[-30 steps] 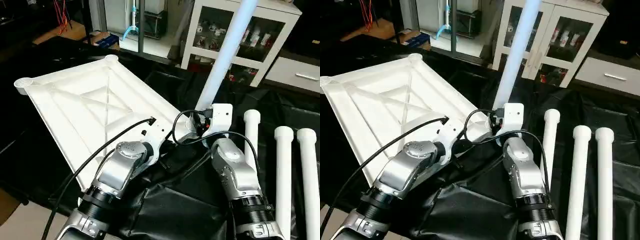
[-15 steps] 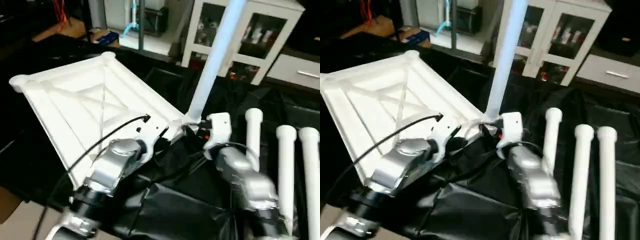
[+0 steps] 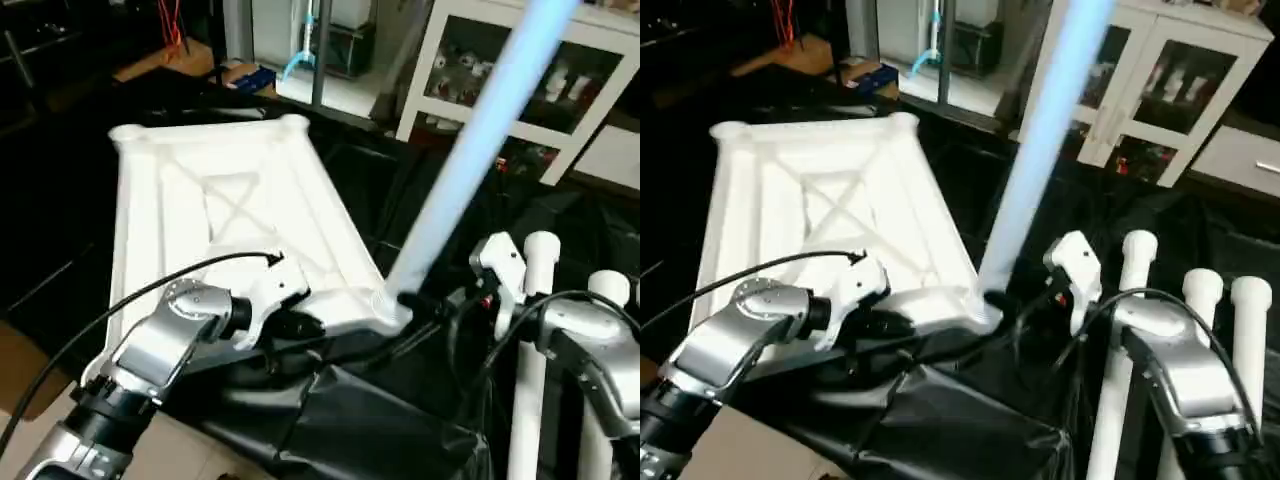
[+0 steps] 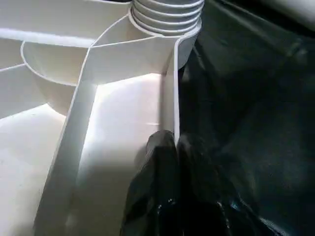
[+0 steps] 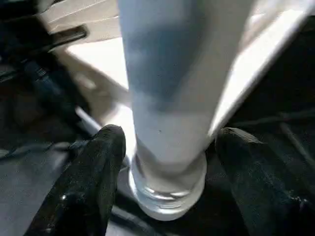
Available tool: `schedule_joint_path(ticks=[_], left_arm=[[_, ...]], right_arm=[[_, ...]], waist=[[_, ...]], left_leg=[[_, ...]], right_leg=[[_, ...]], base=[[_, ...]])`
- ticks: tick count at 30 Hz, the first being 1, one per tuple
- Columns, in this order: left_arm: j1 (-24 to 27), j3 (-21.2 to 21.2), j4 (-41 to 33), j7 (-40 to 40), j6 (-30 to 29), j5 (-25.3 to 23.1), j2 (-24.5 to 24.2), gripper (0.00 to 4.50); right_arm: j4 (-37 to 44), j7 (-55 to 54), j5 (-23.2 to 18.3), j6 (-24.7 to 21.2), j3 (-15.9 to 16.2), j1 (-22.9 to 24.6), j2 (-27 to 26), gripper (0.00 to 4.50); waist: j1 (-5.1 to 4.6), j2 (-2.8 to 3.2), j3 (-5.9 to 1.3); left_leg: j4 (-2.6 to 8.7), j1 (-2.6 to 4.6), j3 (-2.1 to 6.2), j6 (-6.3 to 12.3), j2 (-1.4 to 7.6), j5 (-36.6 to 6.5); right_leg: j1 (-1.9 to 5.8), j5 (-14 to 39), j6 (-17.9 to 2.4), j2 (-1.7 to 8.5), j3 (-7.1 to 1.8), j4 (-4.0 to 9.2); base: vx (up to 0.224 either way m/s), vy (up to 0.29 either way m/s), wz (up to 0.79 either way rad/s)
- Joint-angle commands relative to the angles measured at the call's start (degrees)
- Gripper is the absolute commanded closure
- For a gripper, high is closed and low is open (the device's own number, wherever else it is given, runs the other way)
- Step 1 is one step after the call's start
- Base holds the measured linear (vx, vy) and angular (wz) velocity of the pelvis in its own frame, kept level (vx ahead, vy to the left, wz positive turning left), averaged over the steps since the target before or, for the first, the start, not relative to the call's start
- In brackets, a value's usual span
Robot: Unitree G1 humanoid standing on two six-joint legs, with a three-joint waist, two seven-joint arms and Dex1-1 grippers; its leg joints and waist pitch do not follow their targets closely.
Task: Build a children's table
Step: Rotate leg to tighten
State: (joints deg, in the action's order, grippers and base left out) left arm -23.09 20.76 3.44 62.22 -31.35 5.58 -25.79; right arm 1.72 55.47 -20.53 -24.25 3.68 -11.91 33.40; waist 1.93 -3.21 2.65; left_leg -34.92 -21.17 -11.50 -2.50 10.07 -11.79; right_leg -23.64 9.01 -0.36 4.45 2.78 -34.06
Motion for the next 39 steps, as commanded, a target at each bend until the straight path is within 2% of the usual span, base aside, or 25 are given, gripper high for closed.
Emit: schedule_joint_path(ticks=[1,4,10,11,14,16,18,26,34,39], left_arm=[[-1.9,1.2,-2.7,2.2,1.2,2.1,0.6,4.5],[-2.0,1.1,-2.8,3.1,1.5,1.9,0.6,4.5],[-1.8,1.2,-3.1,3.5,1.8,2.1,0.1,4.5],[-1.7,1.2,-3.0,3.5,1.8,2.1,0.0,4.5],[-1.7,1.3,-3.0,3.7,2.0,2.1,-0.4,4.5],[-1.7,1.4,-2.9,3.7,2.0,2.2,-0.5,4.5],[-1.7,1.4,-2.9,3.8,2.0,2.2,-0.5,4.5],[-1.9,1.5,-2.6,4.2,2.0,2.2,-0.5,4.5],[-1.9,1.5,-2.7,4.5,1.4,2.6,-0.5,4.5],[-1.9,0.9,-2.3,1.9,-0.3,2.2,0.8,4.5]], right_arm=[[-0.9,1.4,-0.2,0.5,0.9,-1.5,0.9,1.28],[-3.6,2.7,1.8,2.4,1.5,-3.8,0.2,1.28],[-5.2,5.4,1.9,3.0,2.4,-4.9,0.8,1.28],[-5.4,5.7,1.9,3.1,2.5,-5.0,0.9,1.28],[-5.8,6.7,1.9,3.5,3.1,-5.3,1.9,1.28],[-6.5,7.4,2.1,3.9,3.4,-5.6,2.3,1.62],[-7.0,7.8,2.2,4.2,3.5,-5.9,2.5,1.62],[-8.3,8.5,2.5,4.8,3.6,-6.4,2.2,2.43],[-8.8,8.8,2.1,4.4,3.4,-5.6,1.1,2.6],[-10.7,4.5,1.8,4.0,1.4,-5.0,-1.7,2.61]], waist=[[-0.33,0.25,-3.18],[-0.36,0.03,-3.24],[-0.14,0.0,-3.44],[-0.14,-0.21,-3.39],[-0.05,-0.12,-3.34],[-0.09,-0.19,-3.34],[-0.1,-0.18,-3.28],[-0.11,-0.07,-3.46],[-0.13,-0.14,-3.47],[-0.31,-0.02,-3.38]], left_leg=[[4.6,0.93,1.56,1.8,3.42,-11.5],[4.41,0.91,1.49,1.95,3.35,-11.0],[4.25,0.92,1.45,2.92,3.41,-8.4],[4.27,0.89,1.41,3.15,3.41,-8.4],[4.23,0.96,1.38,3.16,3.41,-8.9],[4.22,0.89,1.42,3.03,3.38,-9.2],[4.22,0.95,1.4,2.84,3.39,-9.7],[4.13,0.92,1.43,3.33,3.41,-8.2],[4.09,0.85,1.43,3.29,3.34,-8.5],[4.18,0.89,1.47,2.61,3.36,-9.6]], right_leg=[[2.45,15.1,-11.5,3.6,-2.52,3.74],[2.37,15.7,-11.8,3.7,-2.51,3.76],[2.58,12.1,-12.7,3.54,-2.45,3.23],[2.6,12.0,-12.8,3.53,-2.43,3.26],[2.6,13.3,-12.8,3.61,-2.46,3.38],[2.63,14.2,-12.5,3.66,-2.48,3.43],[2.52,15.2,-12.3,3.64,-2.48,3.58],[2.66,12.6,-13.1,3.55,-2.41,3.2],[2.71,13.2,-13.0,3.58,-2.42,3.24],[2.6,14.3,-12.9,3.54,-2.39,3.4]], base=[[0.0,0.0,0.0],[0.0,0.0,0.0],[0.0,0.0,0.0],[0.0,0.0,0.0],[0.0,0.0,0.0],[0.0,0.0,0.0],[0.0,0.0,0.0],[0.0,0.0,0.0],[0.0,0.0,0.0],[0.0,0.0,0.0]])
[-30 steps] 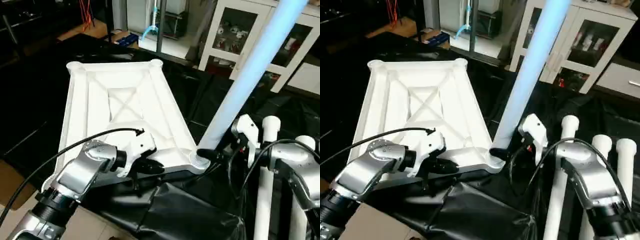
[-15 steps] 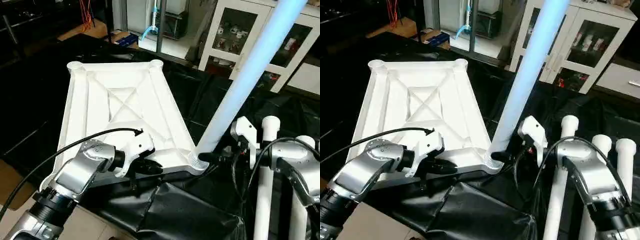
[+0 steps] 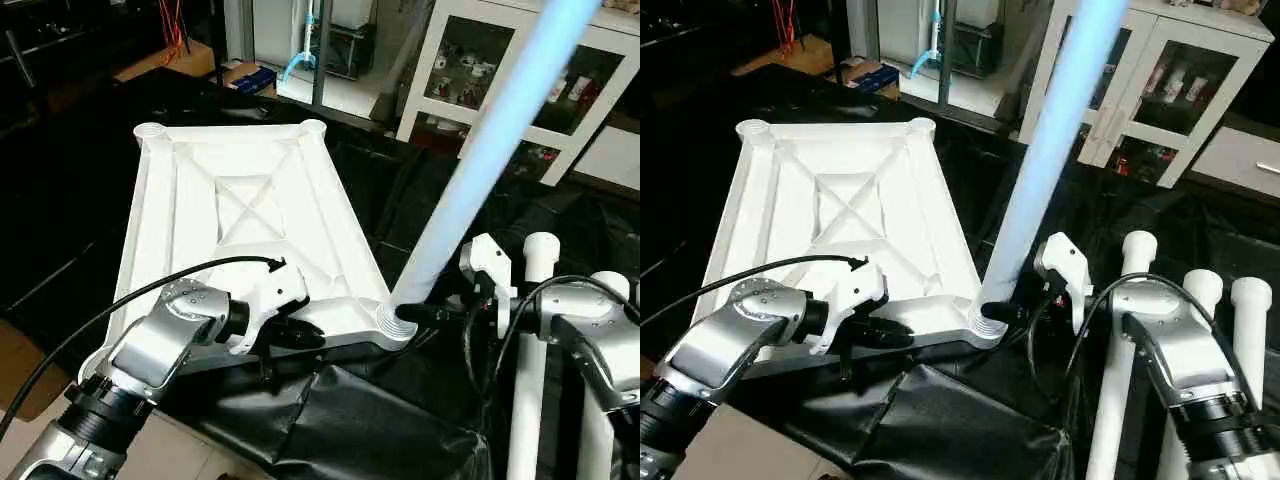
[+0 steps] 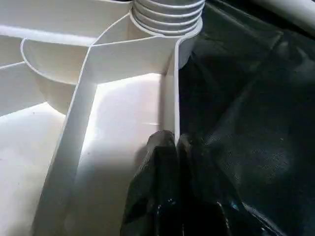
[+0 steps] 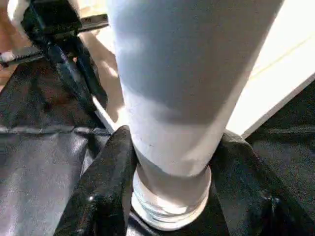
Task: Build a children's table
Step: Rotate leg to tighten
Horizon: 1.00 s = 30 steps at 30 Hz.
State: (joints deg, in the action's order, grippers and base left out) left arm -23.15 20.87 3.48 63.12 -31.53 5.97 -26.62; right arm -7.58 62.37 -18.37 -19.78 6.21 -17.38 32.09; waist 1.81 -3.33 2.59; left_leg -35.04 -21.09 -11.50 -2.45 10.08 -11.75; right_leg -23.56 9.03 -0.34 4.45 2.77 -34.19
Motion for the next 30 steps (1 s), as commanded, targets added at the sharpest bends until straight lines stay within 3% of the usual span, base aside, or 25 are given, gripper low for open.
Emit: schedule_joint_path(ticks=[1,5,7,9,12,15,16,17,19,20,24,29,30], left_arm=[[-1.9,0.6,-2.0,0.1,-0.6,1.7,2.0,4.5],[-2.1,-1.3,-0.5,-7.3,-3.2,0.6,6.2,4.5],[-2.2,-2.7,-0.4,-11.3,-5.0,0.5,8.9,4.5],[-2.3,-3.6,-0.3,-15.1,-6.1,-0.2,11.3,4.5],[-2.7,-4.8,0.0,-19.8,-7.5,-1.1,14.1,4.5],[-4.5,-8.6,4.1,-33.8,-5.7,-4.1,21.2,4.5],[-4.8,-8.9,4.9,-35.6,-5.0,-4.6,22.1,4.5],[-4.8,-8.9,4.9,-35.6,-5.0,-4.6,22.1,4.5],[-5.2,-9.2,5.2,-36.6,-4.6,-4.7,23.0,4.5],[-5.4,-9.4,5.1,-36.7,-4.8,-4.6,23.1,4.5],[-5.1,-9.6,4.5,-36.6,-5.7,-4.3,22.8,4.5],[-4.9,-9.4,4.1,-36.6,-6.4,-4.3,22.5,4.5],[-5.0,-9.4,4.5,-36.9,-6.3,-4.3,22.6,4.5]], right_arm=[[-2.0,-4.1,-0.1,-0.3,-1.5,0.6,-1.2,2.61],[-4.8,-16.5,2.7,-0.5,-2.9,3.3,-7.2,2.62],[-5.8,-24.3,4.9,-1.0,-3.6,4.3,-10.8,2.62],[-6.9,-32.5,7.8,-1.6,-3.9,4.6,-14.1,2.62],[-8.3,-42.0,11.2,-2.2,-4.7,4.6,-17.6,2.63],[-12.2,-64.4,15.2,0.0,-9.6,3.1,-27.3,2.63],[-12.7,-67.3,15.3,0.5,-10.3,2.7,-29.2,2.63],[-12.7,-67.3,15.3,0.5,-10.3,2.7,-29.2,2.63],[-13.0,-69.7,15.1,2.2,-10.5,1.8,-31.7,2.63],[-13.1,-69.8,15.0,2.8,-10.5,1.5,-32.0,2.63],[-12.9,-68.1,11.6,4.1,-12.1,1.4,-33.6,2.63],[-11.4,-64.3,9.5,5.6,-11.2,1.6,-34.7,2.63],[-10.1,-61.7,8.1,5.6,-10.5,1.4,-35.3,2.63]], waist=[[-0.26,0.1,-3.29],[-0.68,0.07,-3.18],[-1.14,-0.08,-3.26],[-2.09,-0.1,-3.14],[-2.56,-0.11,-3.16],[-3.54,0.04,-3.07],[-3.63,-0.15,-3.32],[-3.55,-0.31,-3.43],[-3.38,0.05,-3.27],[-3.42,-0.1,-3.39],[-3.29,0.02,-3.37],[-3.24,0.11,-3.26],[-3.26,0.61,-3.18]], left_leg=[[4.36,0.85,1.48,2.17,3.34,-10.3],[4.57,0.89,1.59,0.32,3.28,-12.3],[4.75,0.76,1.9,-0.56,3.16,-13.8],[4.87,0.65,1.98,-1.3,3.03,-15.7],[4.79,0.81,2.13,-1.59,2.95,-17.6],[4.74,0.95,2.2,-2.89,2.69,-19.8],[4.76,0.98,2.51,-3.36,2.53,-20.4],[4.78,0.91,2.49,-3.09,2.5,-20.1],[4.86,0.84,2.33,-2.06,2.52,-20.4],[4.97,0.53,2.36,-1.84,2.53,-19.6],[4.99,0.54,2.12,-1.11,2.58,-18.8],[5.08,0.52,2.12,-0.94,2.69,-19.0],[5.14,0.6,2.17,-1.15,2.68,-19.4]], right_leg=[[2.5,15.2,-12.6,3.55,-2.36,3.65],[2.26,18.3,-11.2,3.54,-2.38,4.14],[2.42,20.2,-10.4,3.51,-2.15,4.3],[2.11,21.9,-9.6,3.34,-2.14,4.61],[1.95,24.9,-8.2,3.37,-2.11,4.97],[1.0,27.9,-6.6,3.17,-2.06,5.65],[1.3,28.8,-5.6,3.15,-1.77,5.54],[1.52,28.3,-5.1,3.15,-1.79,5.55],[1.11,26.3,-4.5,3.09,-2.03,5.64],[1.43,24.7,-4.4,3.06,-2.02,5.44],[1.49,21.7,-5.1,3.05,-2.19,5.17],[1.56,21.2,-5.6,3.11,-2.23,5.07],[1.45,21.8,-5.7,3.08,-2.26,5.12]], base=[[0.0,0.0,0.0],[0.0,0.0,0.0],[0.0,0.0,0.0],[0.0,0.0,0.0],[0.0,0.0,0.0],[0.0,0.0,0.0],[0.0,0.0,0.0],[0.0,0.0,0.0],[0.0,0.0,0.0],[0.0,0.0,0.0],[0.0,0.0,0.0],[0.0,0.0,0.0],[0.0,0.0,0.0]])
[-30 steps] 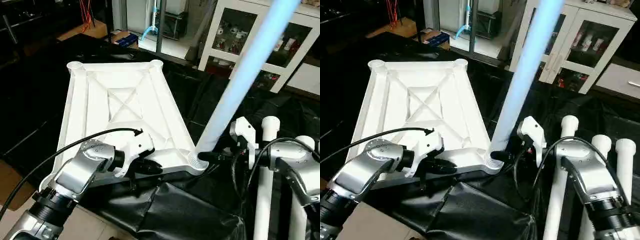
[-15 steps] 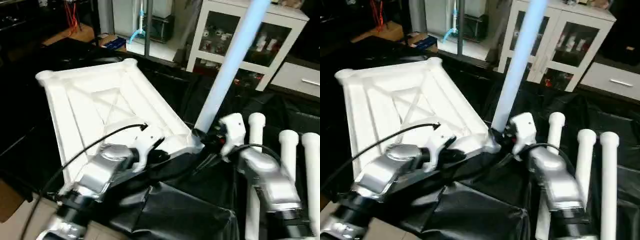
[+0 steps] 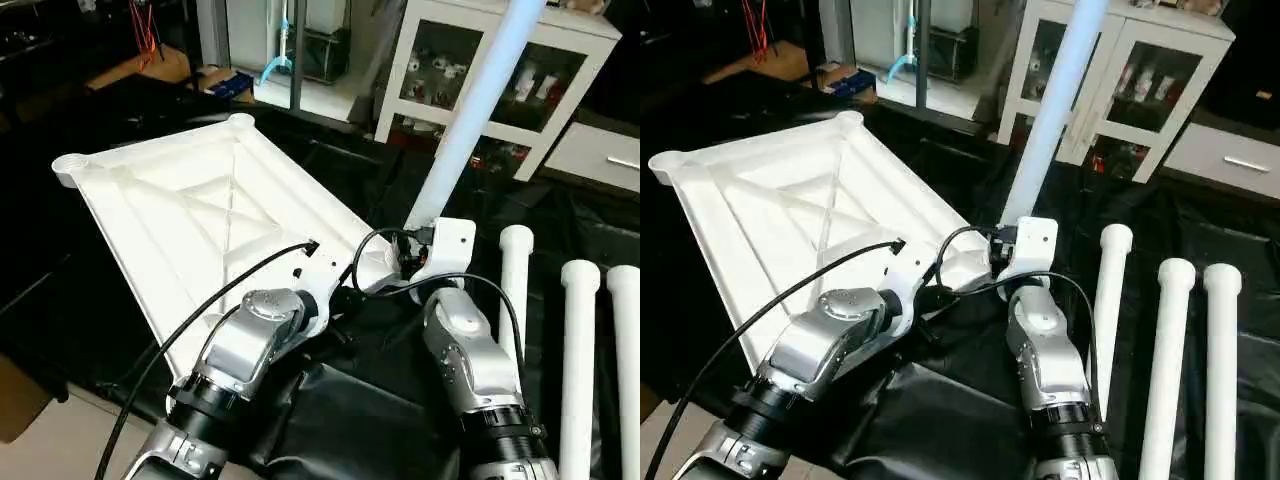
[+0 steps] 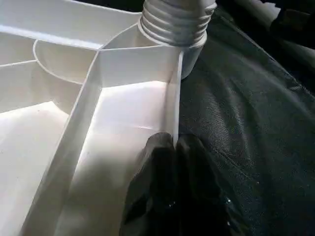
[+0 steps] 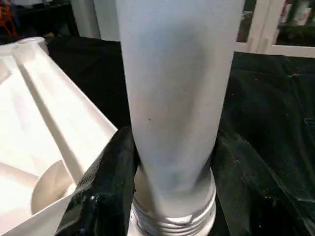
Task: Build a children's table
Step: Rotate leg to tighten
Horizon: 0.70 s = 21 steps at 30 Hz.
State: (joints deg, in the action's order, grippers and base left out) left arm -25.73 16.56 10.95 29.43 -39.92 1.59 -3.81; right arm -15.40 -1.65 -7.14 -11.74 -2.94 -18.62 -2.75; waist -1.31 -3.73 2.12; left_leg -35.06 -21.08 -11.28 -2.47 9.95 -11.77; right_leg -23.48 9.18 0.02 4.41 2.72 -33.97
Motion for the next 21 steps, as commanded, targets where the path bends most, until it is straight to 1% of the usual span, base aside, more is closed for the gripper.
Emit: schedule_joint_path(ticks=[1,2,3,4,5,6,7,8,9,10,11,12,13,14,15,16,17,18,19,20,21], left_arm=[[-2.5,-5.0,-2.9,-3.1,2.2,0.2,-0.4,4.5],[-2.5,-5.1,-2.8,-2.8,2.4,0.5,-0.6,4.5],[-2.5,-5.1,-2.8,-2.8,2.4,0.5,-0.6,4.5],[-2.5,-5.0,-2.8,-2.0,2.5,0.9,-1.0,4.5],[-2.5,-4.7,-2.9,-1.0,2.9,1.3,-1.5,4.5],[-2.5,-4.7,-2.9,-1.0,2.9,1.3,-1.5,4.5],[-2.3,-4.4,-2.9,0.7,3.2,1.6,-2.7,4.5],[-1.8,-3.6,-3.2,4.4,3.5,2.5,-4.8,4.5],[-1.5,-3.0,-3.5,7.0,3.7,3.1,-6.2,4.5],[-1.1,-2.3,-3.6,9.8,4.8,3.4,-7.8,4.5],[-0.5,-1.2,-3.9,13.6,6.2,3.9,-9.9,4.5],[-0.3,-0.8,-4.0,15.1,6.7,4.1,-10.8,4.5],[0.3,0.3,-4.5,18.7,8.0,4.4,-13.0,4.5],[0.8,1.1,-5.0,22.0,9.5,4.9,-14.9,4.5],[1.4,1.4,-5.7,25.1,10.0,5.9,-16.5,4.5],[1.9,2.0,-6.6,29.2,10.8,7.0,-18.8,4.5],[1.9,2.2,-6.7,30.0,10.9,7.2,-19.3,4.5],[1.9,2.4,-6.7,30.9,11.0,7.3,-19.9,4.5],[1.9,2.5,-6.7,31.2,11.1,7.3,-20.1,4.5],[1.9,2.8,-6.7,31.8,11.2,7.3,-20.4,4.5],[1.8,3.0,-6.7,32.3,11.4,7.3,-20.7,4.5]], right_arm=[[-1.3,3.6,-3.3,-2.3,-0.6,2.7,-0.2,2.08],[0.4,5.6,-3.5,-2.1,0.8,2.8,0.3,1.94],[0.4,5.6,-3.5,-2.1,0.8,2.8,0.3,1.94],[1.7,6.7,-3.2,-2.5,1.8,2.9,1.2,1.91],[2.8,7.4,-3.0,-2.6,2.3,3.0,1.7,1.83],[2.8,7.4,-3.0,-2.6,2.3,3.0,1.7,1.67],[4.8,9.6,-4.6,-4.4,2.3,3.3,2.6,1.67],[7.5,13.6,-6.2,-6.7,2.7,3.8,5.2,1.52],[9.2,16.4,-7.3,-8.2,3.1,4.2,7.0,1.52],[10.4,19.2,-8.0,-9.2,3.5,4.6,9.1,1.52],[11.8,23.0,-8.9,-10.1,3.9,5.1,12.1,1.52],[12.2,24.5,-9.2,-10.4,4.1,5.3,13.3,1.52],[13.0,29.0,-9.7,-10.5,4.5,5.7,16.6,1.52],[13.3,32.8,-9.8,-9.8,4.5,6.0,19.4,1.52],[13.0,36.5,-10.4,-9.3,3.8,6.0,22.0,1.52],[12.1,42.5,-11.6,-8.0,2.5,5.8,26.1,1.52],[11.8,43.8,-11.9,-7.7,2.2,5.7,27.0,1.52],[11.5,46.4,-12.6,-7.9,2.0,5.6,28.7,1.52],[11.4,47.3,-12.8,-8.0,2.0,5.5,29.3,1.52],[11.1,49.7,-13.0,-8.0,2.2,5.4,30.8,1.52],[10.9,51.3,-13.2,-8.0,2.4,5.3,31.9,1.52]], waist=[[-0.26,0.84,-2.7],[-0.19,0.81,-2.71],[-0.13,0.74,-2.72],[-0.18,0.72,-2.66],[-0.42,0.76,-2.95],[-0.49,0.69,-3.17],[-0.59,0.68,-3.44],[-0.46,0.71,-3.57],[-0.3,0.74,-3.59],[-0.07,0.94,-3.65],[0.21,1.0,-3.58],[0.68,1.05,-3.53],[0.9,1.08,-3.42],[1.02,1.2,-3.37],[1.22,1.16,-3.38],[1.68,1.24,-3.32],[1.87,1.22,-3.23],[2.16,1.22,-2.97],[2.31,1.3,-2.91],[2.52,1.2,-2.81],[2.69,1.15,-2.76]], left_leg=[[5.17,0.63,1.89,-1.1,2.82,-19.8],[5.21,0.55,1.98,-1.12,2.84,-20.0],[5.18,0.58,1.94,-1.05,2.88,-20.0],[5.19,0.43,1.94,-0.82,2.78,-19.8],[5.22,-0.39,2.16,-0.63,2.67,-17.6],[5.21,-0.76,2.25,-0.51,2.69,-15.9],[4.96,-0.73,2.15,0.11,2.78,-13.3],[4.6,-0.45,1.94,1.51,2.72,-11.1],[4.45,-0.46,1.85,2.27,2.72,-9.6],[4.17,-0.37,1.61,3.81,2.84,-6.5],[4.16,-0.41,1.69,4.74,2.74,-5.5],[4.08,-0.23,1.53,5.76,2.84,-4.0],[4.08,-0.03,1.39,6.21,2.94,-4.1],[4.07,0.11,1.18,6.11,3.14,-4.5],[4.01,0.23,1.19,6.14,3.1,-5.1],[4.09,0.44,1.13,5.91,3.31,-5.7],[4.11,0.57,1.11,5.84,3.31,-6.4],[4.21,0.71,0.86,5.16,3.38,-7.6],[4.25,0.71,0.89,4.83,3.39,-8.2],[4.3,0.8,0.88,4.19,3.4,-10.0],[4.32,0.85,0.91,3.82,3.45,-10.6]], right_leg=[[1.31,21.8,-6.0,3.02,-2.19,5.05],[1.53,21.7,-6.0,3.04,-2.13,4.99],[1.52,21.4,-6.0,3.09,-2.19,4.97],[1.6,21.4,-6.2,2.97,-2.17,4.93],[2.37,19.9,-6.3,3.3,-2.22,4.62],[2.74,18.2,-6.4,3.34,-2.17,4.29],[2.56,14.7,-7.3,3.23,-2.16,3.94],[2.52,11.0,-8.5,3.14,-2.21,3.64],[2.67,8.7,-9.1,3.1,-2.22,3.39],[2.64,4.2,-10.5,3.15,-2.36,2.82],[2.72,3.0,-11.0,2.98,-2.18,2.78],[2.66,1.4,-12.1,3.01,-2.18,2.53],[2.54,1.3,-13.1,3.0,-2.21,2.58],[2.41,1.7,-13.9,3.18,-2.36,2.54],[2.37,2.3,-14.2,3.13,-2.27,2.59],[2.4,3.2,-14.6,3.22,-2.34,2.55],[2.36,3.8,-14.8,3.16,-2.31,2.58],[2.12,5.1,-15.1,3.16,-2.44,2.73],[2.13,6.0,-15.0,3.19,-2.46,2.8],[2.07,8.6,-14.6,3.29,-2.49,3.12],[2.05,10.0,-14.2,3.39,-2.52,3.27]], base=[[0.0,0.0,0.0],[0.0,0.0,0.0],[0.0,0.0,0.0],[0.0,0.0,0.0],[0.0,0.0,0.0],[0.0,0.0,0.0],[0.0,0.0,0.0],[0.0,0.0,0.0],[0.0,0.0,0.0],[0.0,0.0,0.0],[0.0,0.0,0.0],[0.0,0.0,0.0],[0.0,0.0,0.0],[0.0,0.0,0.0],[0.0,0.0,0.0],[0.0,0.0,0.0],[0.0,0.0,0.0],[0.0,0.0,0.0],[0.0,0.0,0.0],[0.0,0.0,0.0],[0.0,0.0,0.0]])
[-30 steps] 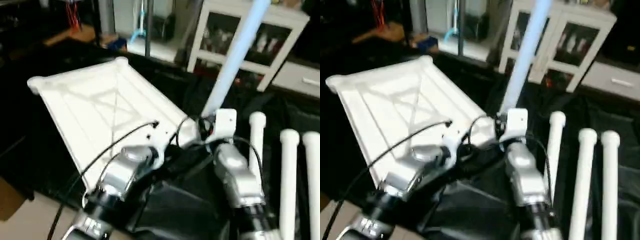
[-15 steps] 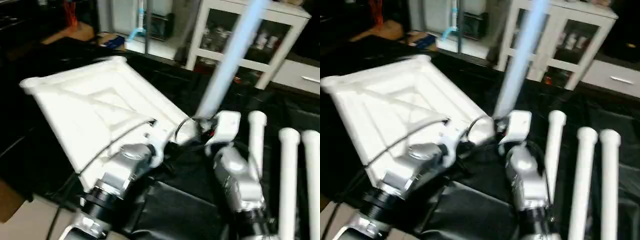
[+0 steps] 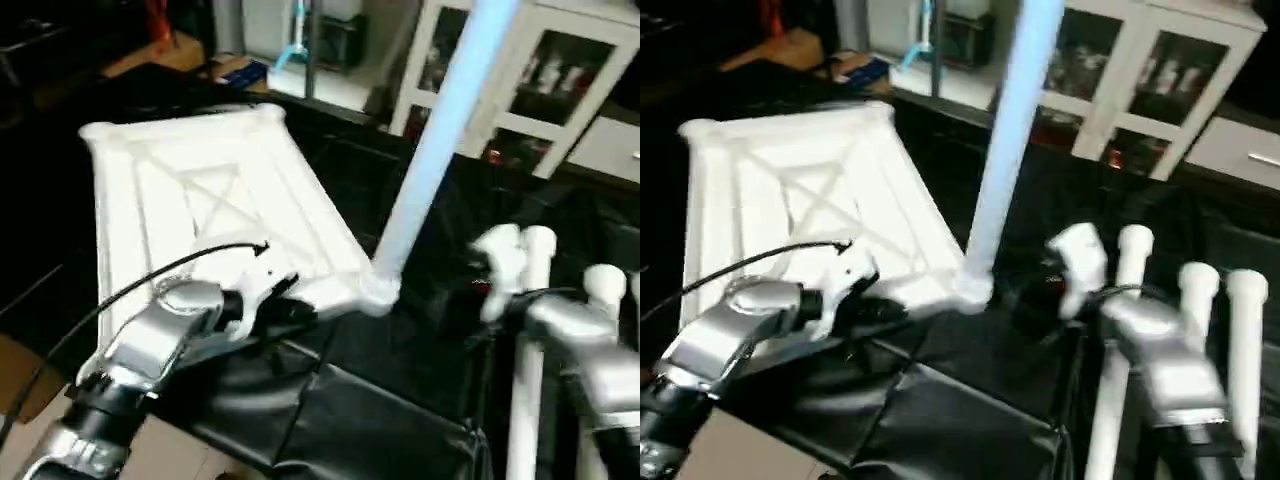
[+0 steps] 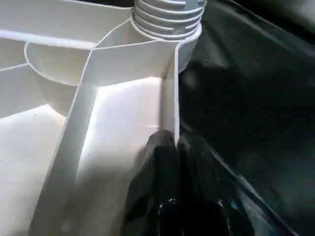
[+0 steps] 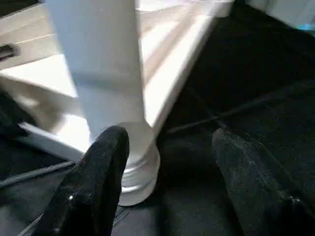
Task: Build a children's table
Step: Rotate leg to tighten
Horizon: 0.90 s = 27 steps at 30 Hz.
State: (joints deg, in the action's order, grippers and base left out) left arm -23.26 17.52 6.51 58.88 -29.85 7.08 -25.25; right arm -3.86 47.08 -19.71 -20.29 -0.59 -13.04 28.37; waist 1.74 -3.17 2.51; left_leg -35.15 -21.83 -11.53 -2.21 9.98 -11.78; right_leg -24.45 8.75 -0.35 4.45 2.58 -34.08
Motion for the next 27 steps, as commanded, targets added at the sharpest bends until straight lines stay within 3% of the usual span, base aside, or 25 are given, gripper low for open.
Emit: schedule_joint_path(ticks=[1,3,5,11,17,18,23,27], left_arm=[[-0.7,2.2,-2.3,3.4,1.3,2.0,0.5,4.5],[-0.8,2.6,-2.6,4.5,1.7,2.4,0.1,4.5],[-0.9,2.9,-2.8,5.3,1.9,2.7,0.0,4.5],[-1.0,3.3,-3.5,7.5,2.2,3.1,-0.4,4.5],[-0.9,3.4,-4.0,8.1,2.0,3.3,-0.8,4.5],[-0.9,3.4,-4.1,8.2,2.0,3.3,-0.9,4.5],[-0.8,3.5,-4.4,8.6,1.7,3.5,-1.1,4.5],[-0.7,3.5,-4.4,8.7,1.7,3.4,-1.1,4.5]], right_arm=[[-0.3,4.2,-1.4,-0.4,0.3,-0.3,1.9,1.52],[0.2,7.5,-2.3,-1.6,1.4,-0.5,3.8,1.52],[0.3,10.6,-2.8,-2.1,2.6,-0.9,5.2,1.52],[-1.1,18.2,-2.3,-1.3,5.6,-2.7,7.1,1.52],[-4.0,18.6,-0.7,0.8,6.8,-4.7,6.6,1.52],[-4.1,18.8,-0.6,0.9,7.0,-4.8,6.7,1.8],[-4.4,20.5,-0.4,0.7,7.7,-5.0,7.1,2.09],[-5.0,21.4,0.0,1.1,8.0,-5.1,7.3,2.29]], waist=[[-0.15,0.59,-2.98],[-0.12,0.52,-2.56],[-0.1,0.45,-2.63],[0.01,0.03,-2.92],[0.21,0.17,-3.17],[0.22,0.13,-3.22],[0.34,0.07,-3.17],[0.3,0.14,-3.15]], left_leg=[[4.49,1.81,1.11,2.81,3.45,-12.1],[4.8,2.01,1.3,1.45,3.47,-15.7],[4.81,2.16,1.62,0.32,3.42,-17.7],[4.77,1.68,1.65,1.2,3.5,-13.7],[4.52,1.66,1.49,2.2,3.46,-10.3],[4.47,1.63,1.48,2.38,3.44,-9.8],[4.43,1.56,1.43,2.96,3.44,-9.5],[4.48,1.61,1.48,2.3,3.47,-10.4]], right_leg=[[2.73,13.2,-13.2,3.39,-2.44,3.75],[2.71,18.9,-11.9,3.37,-2.36,4.32],[2.71,23.7,-10.2,3.62,-2.41,4.69],[2.98,19.5,-11.1,3.65,-2.4,4.13],[3.15,15.1,-12.7,3.62,-2.33,3.56],[3.22,14.4,-13.0,3.57,-2.31,3.46],[3.31,14.2,-13.1,3.61,-2.34,3.38],[3.26,15.4,-12.8,3.62,-2.34,3.51]], base=[[0.0,0.0,0.0],[0.0,0.0,0.0],[0.0,0.0,0.0],[0.0,0.0,0.0],[0.0,0.0,0.0],[0.0,0.0,0.0],[0.0,0.0,0.0],[0.0,0.0,0.0]])
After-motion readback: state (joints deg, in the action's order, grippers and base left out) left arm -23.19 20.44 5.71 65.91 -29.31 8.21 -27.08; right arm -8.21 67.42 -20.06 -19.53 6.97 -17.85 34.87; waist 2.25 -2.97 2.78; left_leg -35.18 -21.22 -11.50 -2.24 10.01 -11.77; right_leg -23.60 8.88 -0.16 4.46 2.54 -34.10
